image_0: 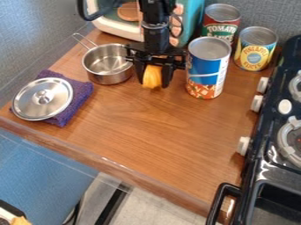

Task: Put the yellow pumpkin between silver pot and tomato can

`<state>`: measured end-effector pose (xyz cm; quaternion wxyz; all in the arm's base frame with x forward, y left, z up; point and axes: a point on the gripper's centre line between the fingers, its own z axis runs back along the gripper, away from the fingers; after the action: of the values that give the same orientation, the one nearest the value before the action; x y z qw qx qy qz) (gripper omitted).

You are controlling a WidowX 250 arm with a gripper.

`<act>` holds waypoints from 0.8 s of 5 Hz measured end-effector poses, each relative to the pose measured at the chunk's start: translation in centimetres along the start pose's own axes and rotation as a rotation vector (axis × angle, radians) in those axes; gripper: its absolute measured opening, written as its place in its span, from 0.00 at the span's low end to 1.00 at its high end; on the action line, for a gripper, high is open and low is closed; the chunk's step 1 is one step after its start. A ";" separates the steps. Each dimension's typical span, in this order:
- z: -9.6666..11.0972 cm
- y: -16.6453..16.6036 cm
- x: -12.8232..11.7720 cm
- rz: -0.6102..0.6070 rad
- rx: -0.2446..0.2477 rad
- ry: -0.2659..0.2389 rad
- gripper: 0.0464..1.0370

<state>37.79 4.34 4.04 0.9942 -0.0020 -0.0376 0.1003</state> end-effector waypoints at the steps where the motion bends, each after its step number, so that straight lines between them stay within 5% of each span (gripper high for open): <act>1: 0.0 0.3 0.0 -0.002 0.018 0.002 0.57; 2: -0.5 0.9 -0.3 -0.015 0.031 0.025 0.64; 3: -0.5 0.8 -0.4 -0.024 0.007 0.035 0.92; 4: 0.0 0.6 -0.4 -0.033 -0.007 0.028 0.97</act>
<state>37.29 4.83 4.01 0.9962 -0.0060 -0.0241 0.0838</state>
